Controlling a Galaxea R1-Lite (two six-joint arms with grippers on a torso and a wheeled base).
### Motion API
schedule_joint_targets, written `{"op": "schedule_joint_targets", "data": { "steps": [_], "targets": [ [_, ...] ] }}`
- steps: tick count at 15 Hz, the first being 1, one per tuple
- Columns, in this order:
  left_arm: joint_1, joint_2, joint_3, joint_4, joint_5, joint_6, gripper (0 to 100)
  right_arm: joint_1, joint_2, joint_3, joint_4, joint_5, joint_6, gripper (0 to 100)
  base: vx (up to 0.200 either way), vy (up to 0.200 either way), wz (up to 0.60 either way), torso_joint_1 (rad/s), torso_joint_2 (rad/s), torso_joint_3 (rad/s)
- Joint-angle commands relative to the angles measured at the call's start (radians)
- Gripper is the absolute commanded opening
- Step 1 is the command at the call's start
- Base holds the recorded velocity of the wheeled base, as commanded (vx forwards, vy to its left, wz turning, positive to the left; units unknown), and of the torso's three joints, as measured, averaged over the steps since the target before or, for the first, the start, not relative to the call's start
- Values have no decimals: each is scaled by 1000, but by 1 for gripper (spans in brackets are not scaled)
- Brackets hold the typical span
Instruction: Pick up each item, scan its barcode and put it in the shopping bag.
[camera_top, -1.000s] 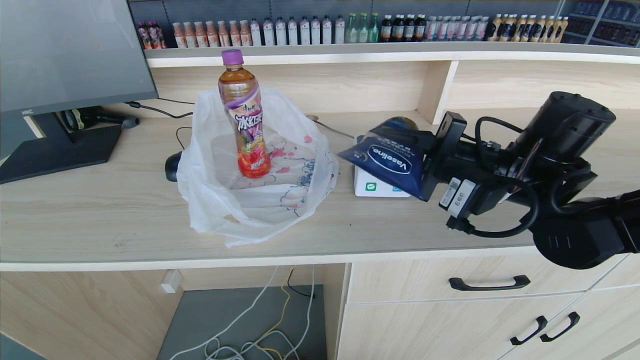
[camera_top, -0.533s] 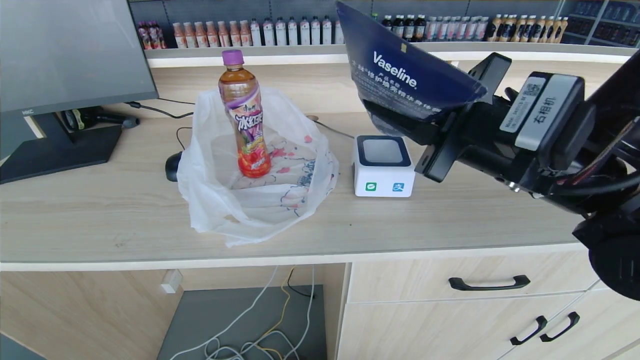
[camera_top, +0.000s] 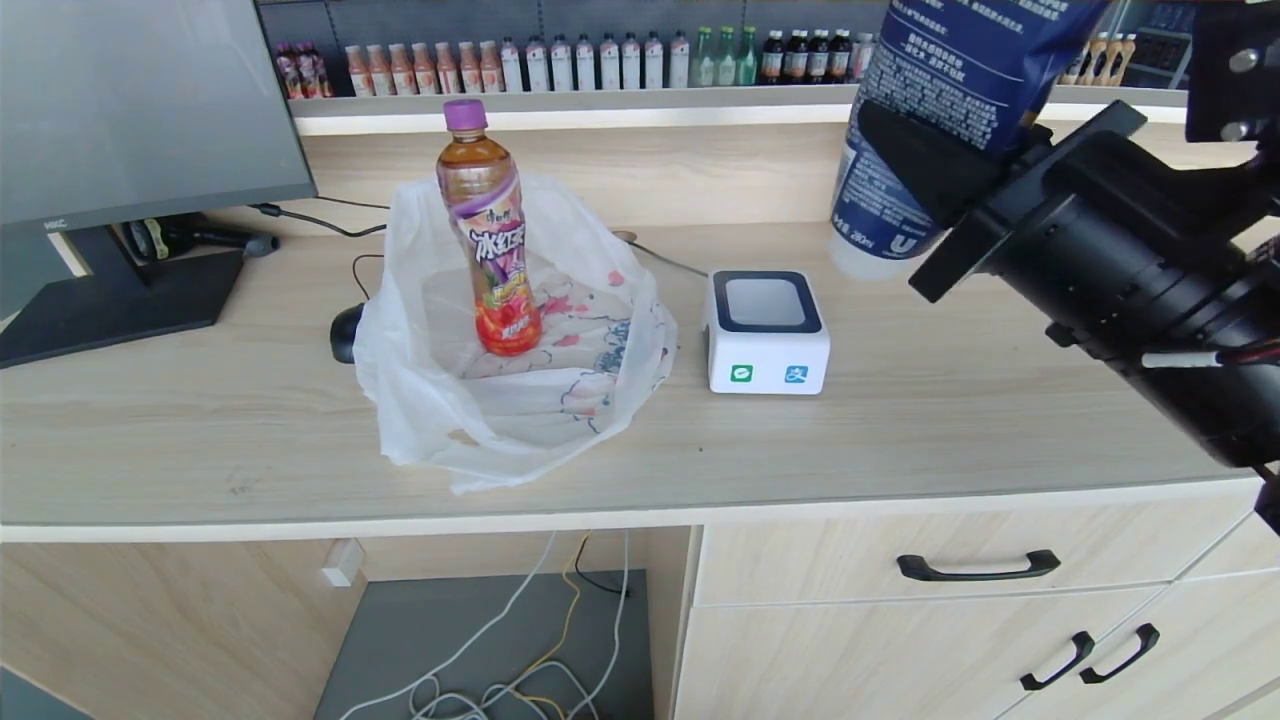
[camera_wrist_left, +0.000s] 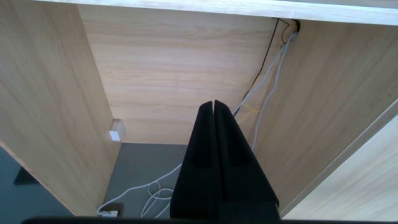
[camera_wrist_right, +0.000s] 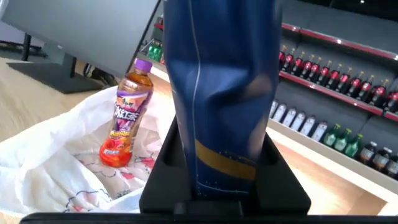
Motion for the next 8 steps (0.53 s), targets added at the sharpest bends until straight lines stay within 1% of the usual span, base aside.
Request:
{"op": "schedule_joint_targets", "data": {
  "steps": [1, 2, 3, 5, 8],
  "targets": [
    [0, 0, 0, 0, 0, 0, 0, -1, 2, 25, -9, -57, 49, 0, 0, 0, 0, 0, 0, 0],
    [0, 0, 0, 0, 0, 0, 0, 0, 24, 32, -66, -146, 103, 0, 0, 0, 0, 0, 0, 0],
    [0, 0, 0, 0, 0, 0, 0, -1, 33, 36, -91, -178, 114, 0, 0, 0, 0, 0, 0, 0],
    [0, 0, 0, 0, 0, 0, 0, 0, 33, 76, -112, -216, 141, 0, 0, 0, 0, 0, 0, 0],
    [0, 0, 0, 0, 0, 0, 0, -1, 24, 101, -129, -221, 158, 0, 0, 0, 0, 0, 0, 0]
  ]
}}
